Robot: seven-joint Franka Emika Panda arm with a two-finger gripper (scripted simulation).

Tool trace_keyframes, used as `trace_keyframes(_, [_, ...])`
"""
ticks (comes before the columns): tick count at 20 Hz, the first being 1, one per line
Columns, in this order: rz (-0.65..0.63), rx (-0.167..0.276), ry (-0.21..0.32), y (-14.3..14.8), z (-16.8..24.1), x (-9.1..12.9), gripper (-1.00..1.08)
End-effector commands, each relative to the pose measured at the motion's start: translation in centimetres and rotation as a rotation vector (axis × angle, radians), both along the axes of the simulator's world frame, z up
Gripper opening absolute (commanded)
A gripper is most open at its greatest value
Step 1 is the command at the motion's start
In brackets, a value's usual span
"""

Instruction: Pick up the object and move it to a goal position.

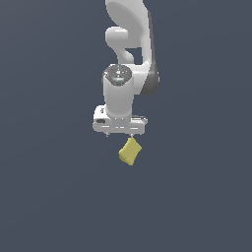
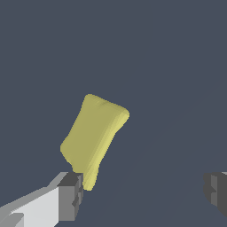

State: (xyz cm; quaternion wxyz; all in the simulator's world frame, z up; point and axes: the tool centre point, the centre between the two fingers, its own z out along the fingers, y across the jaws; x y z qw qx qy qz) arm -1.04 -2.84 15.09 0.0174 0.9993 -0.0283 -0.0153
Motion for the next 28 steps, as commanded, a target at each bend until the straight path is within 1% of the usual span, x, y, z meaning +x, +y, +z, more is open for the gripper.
trace_keyframes(1, [-0.036,0.003,-0.003,0.4,-0.6,0.1,1.0])
trace_keyframes(16, [-0.357,0.022,-0.031,3.5,-5.7,0.7,1.0])
trace_keyframes(22, [-0.43,0.025,-0.037,4.1,-6.8,0.8,1.0])
trace_keyframes(28, [-0.454,0.026,-0.039,4.3,-7.2,0.8,1.0])
